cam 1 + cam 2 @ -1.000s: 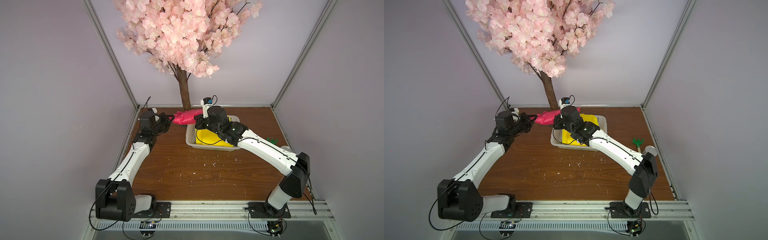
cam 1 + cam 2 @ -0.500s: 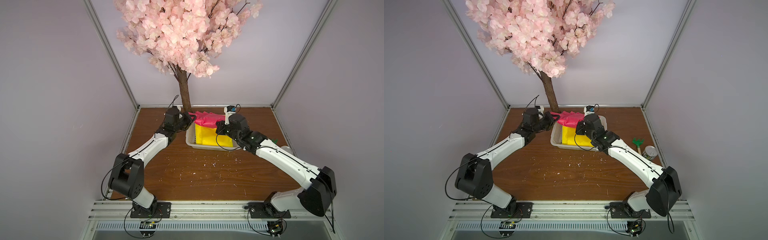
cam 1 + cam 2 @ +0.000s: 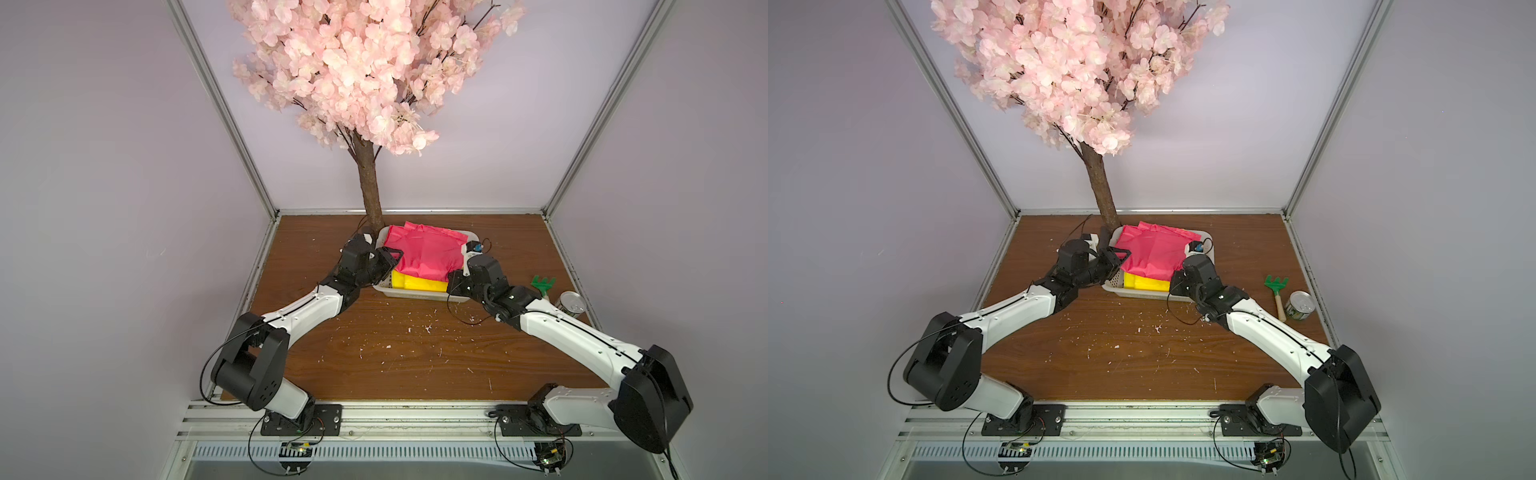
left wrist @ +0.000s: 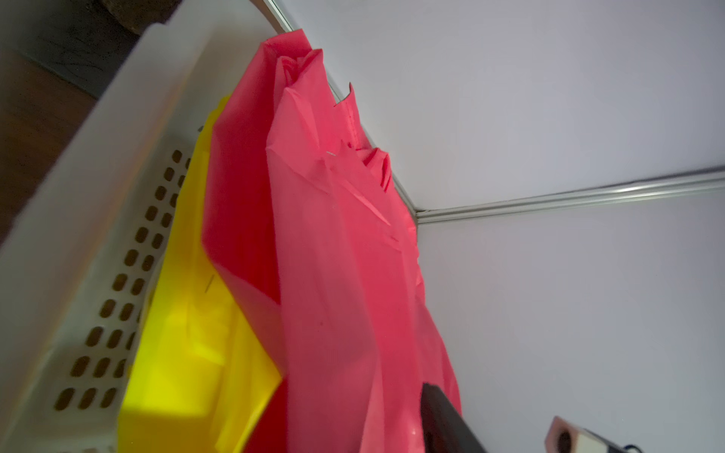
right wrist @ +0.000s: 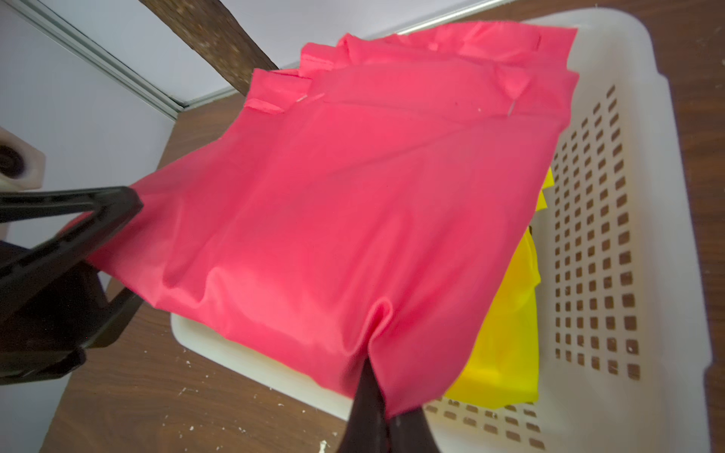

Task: Put the folded raincoat in the basket
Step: Place the raincoat in the basket.

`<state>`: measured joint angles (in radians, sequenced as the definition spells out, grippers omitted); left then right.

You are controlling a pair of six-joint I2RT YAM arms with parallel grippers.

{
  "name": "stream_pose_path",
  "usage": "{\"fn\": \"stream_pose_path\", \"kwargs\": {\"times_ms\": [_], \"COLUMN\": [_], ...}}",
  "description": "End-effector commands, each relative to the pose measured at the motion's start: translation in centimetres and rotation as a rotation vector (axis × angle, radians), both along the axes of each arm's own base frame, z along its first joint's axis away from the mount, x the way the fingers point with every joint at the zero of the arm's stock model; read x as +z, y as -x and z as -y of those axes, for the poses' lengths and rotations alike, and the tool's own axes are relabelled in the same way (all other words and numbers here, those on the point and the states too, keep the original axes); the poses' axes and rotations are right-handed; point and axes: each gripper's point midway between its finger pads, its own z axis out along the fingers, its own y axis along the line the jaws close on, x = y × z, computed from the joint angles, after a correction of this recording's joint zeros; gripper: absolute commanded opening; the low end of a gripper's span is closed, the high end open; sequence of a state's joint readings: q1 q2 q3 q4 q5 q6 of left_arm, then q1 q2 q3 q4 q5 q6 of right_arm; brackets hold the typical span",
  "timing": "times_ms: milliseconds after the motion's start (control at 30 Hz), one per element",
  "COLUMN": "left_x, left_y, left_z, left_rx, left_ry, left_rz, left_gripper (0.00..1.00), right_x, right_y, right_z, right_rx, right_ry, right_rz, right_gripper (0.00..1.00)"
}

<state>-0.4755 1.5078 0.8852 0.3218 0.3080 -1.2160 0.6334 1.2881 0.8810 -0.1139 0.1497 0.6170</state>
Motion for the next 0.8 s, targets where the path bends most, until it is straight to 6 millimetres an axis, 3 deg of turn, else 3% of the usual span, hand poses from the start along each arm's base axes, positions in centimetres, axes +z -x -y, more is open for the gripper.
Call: {"fn": "stream_pose_path", "kwargs": {"times_ms": [0,100,233,267,367,467,600,767], "left_x": [0.9,1.0,2.1,2.4,2.6,2.6,3.2,7.1], "left_y": [0.7,1.2,1.9,2.1,3.0,3.8,4.4,3.3], "left_z": [0.4,0.0,-1.0,-1.2,-2.1,-3.3,-5.2,-5.7], "left_rx": [-0.012,-0.004,0.017,0.021,0.035,0.067,0.123,0.143], "left_ry": [0.011,0.001,-0.029,-0.04,-0.072,-0.099,-0.168,-0.229], "left_rz": [0.035,0.032,0.048,0.052,0.045,0.037,0.056,0.176], "left_gripper": [0.8,1.0,1.0,1.0,1.0,1.0,1.0,1.0], "right_x": [1.3,0.7,0.3,0.2,-0.1,0.7,2.9,6.3], "right_y": [-0.4,-0.3,0.0,0.1,0.4,0.6,0.5,-0.2], "right_z": [0.4,0.9,1.4,1.5,2.3,2.9,3.5,2.7], "right_rx": [-0.032,-0.044,-0.058,-0.059,-0.08,-0.095,-0.11,-0.074], "right_ry": [-0.053,-0.052,-0.048,-0.047,-0.036,-0.038,-0.045,-0.072], "right_rz": [0.047,0.04,0.032,0.028,0.023,0.037,0.079,0.123], "right_gripper": [0.05,0.12,0.15,0.19,0.51,0.65,0.67,0.67]}}
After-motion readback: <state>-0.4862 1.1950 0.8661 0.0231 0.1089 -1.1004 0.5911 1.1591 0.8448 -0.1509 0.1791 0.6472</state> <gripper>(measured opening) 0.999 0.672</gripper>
